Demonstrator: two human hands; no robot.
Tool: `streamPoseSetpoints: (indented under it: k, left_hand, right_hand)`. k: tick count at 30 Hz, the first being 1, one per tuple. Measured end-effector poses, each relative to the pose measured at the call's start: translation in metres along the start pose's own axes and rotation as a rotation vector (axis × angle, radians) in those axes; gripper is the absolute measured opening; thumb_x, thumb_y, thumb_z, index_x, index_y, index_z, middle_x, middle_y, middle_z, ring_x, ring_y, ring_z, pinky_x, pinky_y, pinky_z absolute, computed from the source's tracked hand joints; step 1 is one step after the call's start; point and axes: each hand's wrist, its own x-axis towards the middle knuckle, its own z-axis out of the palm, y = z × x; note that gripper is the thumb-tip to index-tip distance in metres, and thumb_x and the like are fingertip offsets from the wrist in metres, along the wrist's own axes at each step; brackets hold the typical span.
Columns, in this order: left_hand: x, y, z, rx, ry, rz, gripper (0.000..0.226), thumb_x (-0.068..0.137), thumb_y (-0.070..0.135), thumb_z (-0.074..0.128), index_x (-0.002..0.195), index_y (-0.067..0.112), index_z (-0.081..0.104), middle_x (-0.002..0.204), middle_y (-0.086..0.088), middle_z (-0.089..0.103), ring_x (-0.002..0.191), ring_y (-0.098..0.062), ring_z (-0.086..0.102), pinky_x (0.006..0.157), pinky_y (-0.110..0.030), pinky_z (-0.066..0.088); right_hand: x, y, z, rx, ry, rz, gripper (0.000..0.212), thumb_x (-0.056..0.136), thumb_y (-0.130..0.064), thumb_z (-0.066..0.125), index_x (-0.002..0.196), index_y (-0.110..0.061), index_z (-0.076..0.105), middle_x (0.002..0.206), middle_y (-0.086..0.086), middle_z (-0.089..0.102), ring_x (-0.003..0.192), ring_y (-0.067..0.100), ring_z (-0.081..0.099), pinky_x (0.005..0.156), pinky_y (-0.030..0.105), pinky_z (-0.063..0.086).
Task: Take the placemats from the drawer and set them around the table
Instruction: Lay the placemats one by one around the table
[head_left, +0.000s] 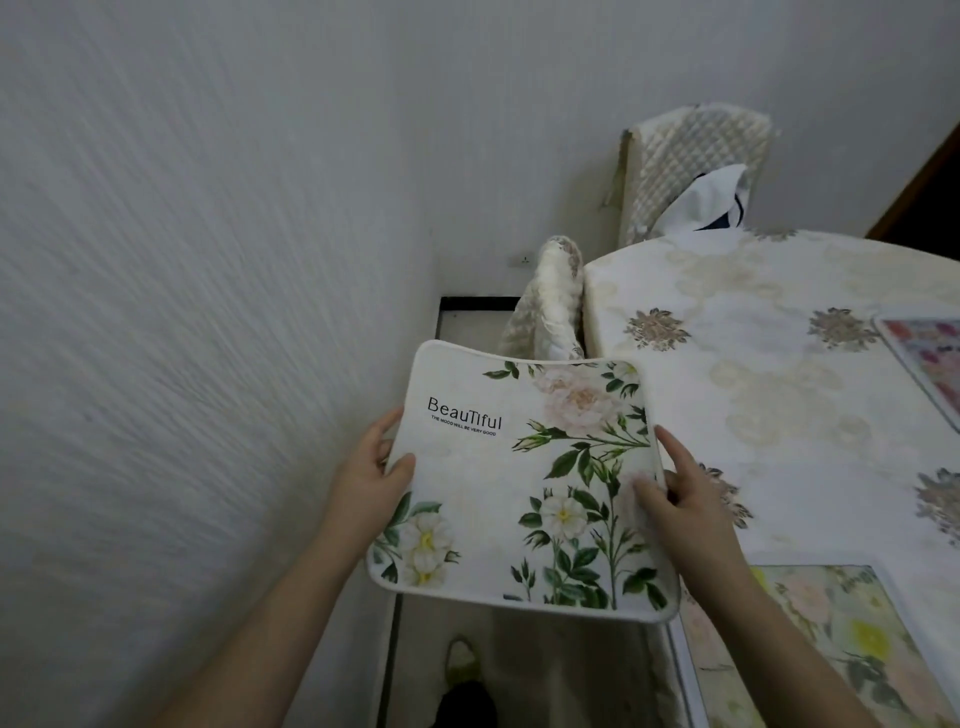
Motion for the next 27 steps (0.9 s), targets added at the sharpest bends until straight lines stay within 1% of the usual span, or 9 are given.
streamPoseSetpoints:
  k: [2,5,10,13,15,18,20,23,27]
  left_hand:
    - [0.026,0.004,0.002,-0.011,-0.020,0.009,0.059,0.081,0.024,0.062,0.133,0.048,0.048,0.107,0.010,0.074,0.093,-0.009,0.073,0.087,-0.044,0.058]
    - [0.064,0.013,0.005,-0.030,-0.051,0.037,0.057,0.091,0.008,0.062,0.139,0.035,0.049,0.103,0.013,0.073,0.088,-0.004,0.072,0.083,-0.037,0.059]
    - [0.124,0.033,0.012,-0.051,-0.118,0.078,0.059,0.092,0.004,0.060,0.144,0.029,0.047,0.114,0.003,0.073,0.096,-0.012,0.072,0.087,-0.043,0.059]
    - [0.153,0.045,0.023,-0.050,-0.160,0.085,0.058,0.093,0.002,0.059,0.142,0.030,0.046,0.113,0.003,0.073,0.093,-0.009,0.073,0.082,-0.037,0.059]
    - [0.165,0.052,0.034,-0.054,-0.195,0.093,0.057,0.094,0.000,0.057,0.141,0.031,0.047,0.110,0.004,0.073,0.090,-0.007,0.073,0.074,-0.025,0.059]
    - [0.188,0.062,0.051,-0.058,-0.236,0.101,0.056,0.094,-0.001,0.057,0.135,0.035,0.047,0.106,0.010,0.071,0.088,-0.001,0.071,0.068,-0.017,0.056]
    - [0.205,0.068,0.064,-0.043,-0.270,0.096,0.056,0.093,0.003,0.060,0.133,0.040,0.048,0.107,0.012,0.071,0.089,-0.003,0.072,0.073,-0.025,0.059]
    - [0.234,0.081,0.089,-0.018,-0.320,0.100,0.056,0.087,0.014,0.063,0.125,0.053,0.050,0.110,0.008,0.074,0.094,-0.013,0.073,0.083,-0.045,0.059]
    - [0.269,0.108,0.131,0.029,-0.380,0.156,0.058,0.092,0.003,0.059,0.139,0.036,0.050,0.104,0.018,0.074,0.092,-0.010,0.073,0.084,-0.046,0.059]
  right_hand:
    - [0.017,-0.013,0.001,0.008,0.021,0.017,0.058,0.097,-0.026,0.055,0.144,-0.050,0.032,0.090,0.007,0.072,0.075,0.032,0.072,0.063,0.055,0.059]
    - [0.040,-0.035,0.004,0.043,0.039,0.024,0.058,0.098,-0.022,0.055,0.146,-0.045,0.033,0.100,0.000,0.072,0.077,0.021,0.074,0.066,0.049,0.061]
    - [0.076,-0.054,0.002,0.070,0.101,0.033,0.058,0.098,-0.019,0.055,0.146,-0.043,0.035,0.101,-0.002,0.072,0.077,0.020,0.074,0.067,0.047,0.062]
    - [0.092,-0.057,0.001,0.077,0.145,0.036,0.058,0.098,-0.018,0.056,0.147,-0.042,0.035,0.097,-0.004,0.072,0.076,0.018,0.073,0.065,0.043,0.061]
    - [0.102,-0.054,-0.001,0.079,0.170,0.048,0.058,0.098,-0.018,0.056,0.146,-0.043,0.036,0.091,-0.002,0.073,0.076,0.023,0.072,0.066,0.046,0.061]
    - [0.119,-0.047,-0.007,0.086,0.211,0.076,0.058,0.096,-0.021,0.056,0.141,-0.052,0.037,0.089,0.017,0.070,0.080,0.042,0.068,0.069,0.059,0.057]
    - [0.132,-0.040,-0.013,0.106,0.248,0.101,0.058,0.096,-0.022,0.057,0.141,-0.053,0.037,0.090,0.019,0.070,0.080,0.043,0.068,0.069,0.061,0.056]
    - [0.154,-0.031,-0.024,0.123,0.289,0.120,0.057,0.096,-0.021,0.057,0.142,-0.050,0.038,0.087,0.013,0.072,0.079,0.038,0.070,0.070,0.058,0.057]
    - [0.186,-0.021,-0.044,0.174,0.334,0.149,0.057,0.097,-0.019,0.056,0.144,-0.046,0.037,0.085,0.002,0.074,0.074,0.026,0.073,0.070,0.052,0.060]
